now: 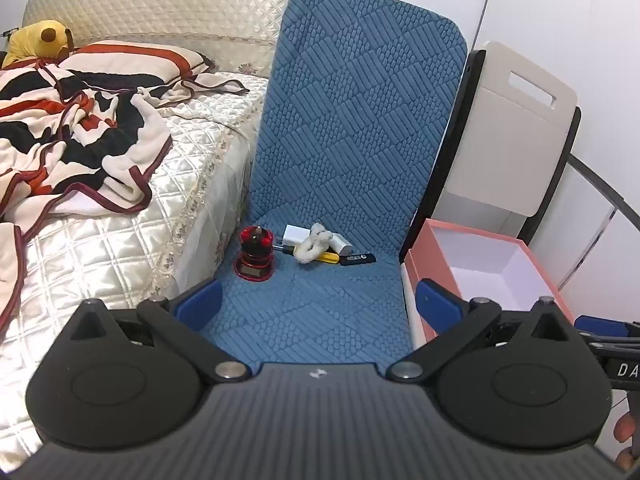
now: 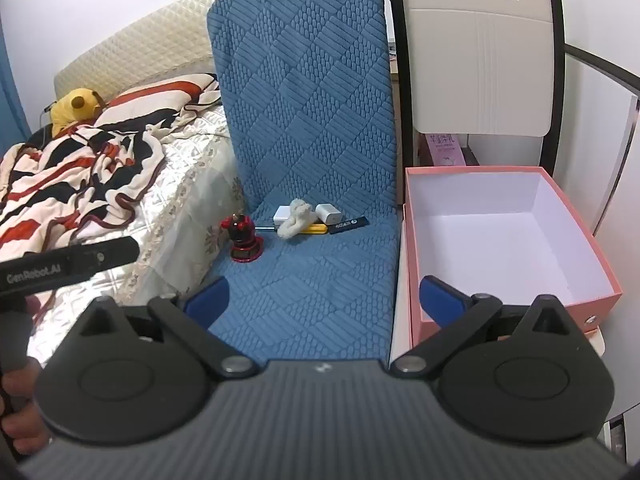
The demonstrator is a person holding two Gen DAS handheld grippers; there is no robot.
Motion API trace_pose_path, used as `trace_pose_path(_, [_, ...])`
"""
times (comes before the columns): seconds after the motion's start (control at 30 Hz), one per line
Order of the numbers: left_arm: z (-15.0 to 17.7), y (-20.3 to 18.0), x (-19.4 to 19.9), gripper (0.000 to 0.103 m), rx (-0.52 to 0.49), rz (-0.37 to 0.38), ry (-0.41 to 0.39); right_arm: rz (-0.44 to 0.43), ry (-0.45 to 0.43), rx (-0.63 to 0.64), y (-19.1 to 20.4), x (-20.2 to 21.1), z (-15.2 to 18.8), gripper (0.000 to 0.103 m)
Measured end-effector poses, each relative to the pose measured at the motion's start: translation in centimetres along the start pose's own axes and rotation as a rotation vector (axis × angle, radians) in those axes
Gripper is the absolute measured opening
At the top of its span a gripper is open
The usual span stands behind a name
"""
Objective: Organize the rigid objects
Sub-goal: 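Move both tools toward the objects on the blue seat cushion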
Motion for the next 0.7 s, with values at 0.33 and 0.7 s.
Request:
trace_pose_path(0.33, [0.6,0.1,0.8,0.103,-0.022,0.002,-0.017,0.003,-0.011,-0.001,0.1,0.6,0.4,0.103])
trace_pose_path(0.7, [0.4,-1.1,1.8,0.103,-0.034,-0.01,-0.008,-0.006,0.004,0.002,-0.4,1.5,0.9,0.103])
Point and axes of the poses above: each gripper's, at about its wrist camera, not at the fingertips, and x roughly against the way its jaws point, y to its left, z to its underside, the point moved 4 cm from there along -x, roughly the way its jaws point, and after that the axes turned 8 degrees about z, right-handed, at the moved point
